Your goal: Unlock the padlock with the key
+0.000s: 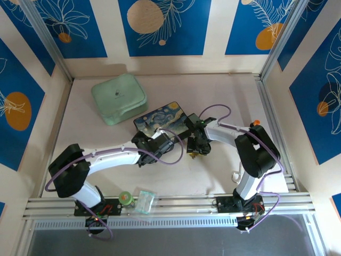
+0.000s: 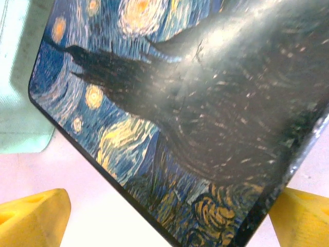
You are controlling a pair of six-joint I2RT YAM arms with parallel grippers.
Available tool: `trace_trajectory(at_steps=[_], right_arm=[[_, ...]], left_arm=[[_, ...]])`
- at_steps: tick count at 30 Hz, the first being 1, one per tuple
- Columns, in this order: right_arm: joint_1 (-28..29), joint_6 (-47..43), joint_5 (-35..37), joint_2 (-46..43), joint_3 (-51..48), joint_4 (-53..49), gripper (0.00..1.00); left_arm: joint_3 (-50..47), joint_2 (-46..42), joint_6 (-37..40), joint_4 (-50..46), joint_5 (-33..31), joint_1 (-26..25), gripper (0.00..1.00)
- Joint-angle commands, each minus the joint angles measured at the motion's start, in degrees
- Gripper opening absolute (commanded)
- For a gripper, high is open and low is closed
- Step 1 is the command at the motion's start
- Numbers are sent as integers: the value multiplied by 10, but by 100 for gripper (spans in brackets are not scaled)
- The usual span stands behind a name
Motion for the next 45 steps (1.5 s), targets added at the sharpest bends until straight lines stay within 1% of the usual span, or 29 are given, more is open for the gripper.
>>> trace_trajectory(at_steps=[1, 4, 9, 13, 16, 18, 21, 25, 27, 28, 30, 31, 34, 37, 40, 41, 42, 43, 44, 45], right_arm=[[-9, -12, 74, 18, -12, -114, 45], [-10, -14, 95, 17, -4, -132, 45], [-12, -15, 101, 14, -4, -140, 46], [-13, -14, 99, 8, -12, -134, 51], [-18, -19, 72, -1, -18, -109, 53], [-14, -18, 75, -5, -13, -107, 54], [-9, -19, 84, -5, -7, -113, 54], [-8, -20, 97, -8, -15, -118, 55], [-8, -23, 86, -21, -24, -109, 55], [-8, -35, 67, -33, -27, -96, 55], [-7, -45, 43, -60, -26, -79, 59], [-3, -52, 41, -73, -20, -75, 63], [6, -61, 64, -104, 7, -79, 81], [7, -63, 90, -137, 17, -56, 93], [-3, -93, 109, -176, 6, 3, 99], [-14, -115, 110, -191, -8, 37, 99], [-33, -132, 99, -203, -24, 79, 99], [-66, -149, 62, -216, -44, 124, 99], [-105, -163, -2, -226, -56, 158, 99], [-136, -170, -37, -232, -63, 182, 99]], left_arm=[[-1, 4, -49, -52, -37, 7, 98], [-6, -8, -57, -52, -38, 15, 98], [-30, -39, -76, -45, -25, 43, 98], [-57, -77, -74, -14, 19, 86, 98], [-80, -100, -54, 33, 57, 112, 98], [-79, -101, -47, 43, 76, 129, 98], [-74, -92, -39, 45, 84, 156, 98], [-85, -111, -44, 59, 95, 158, 98], [-94, -128, -53, 60, 108, 158, 98], [-100, -142, -57, 62, 120, 158, 98], [-114, -179, -61, 65, 134, 158, 99], [-119, -201, -62, 65, 137, 158, 99], [-132, -263, -65, 71, 134, 159, 99], [-151, -320, -51, 103, 120, 162, 99], [-169, -364, -20, 132, 82, 171, 99], [-180, -378, 5, 151, 63, 174, 99], [-198, -390, 38, 186, 55, 176, 99], [-226, -402, 72, 235, 44, 181, 99], [-251, -410, 97, 281, 25, 188, 99], [-268, -415, 110, 316, 13, 196, 100]])
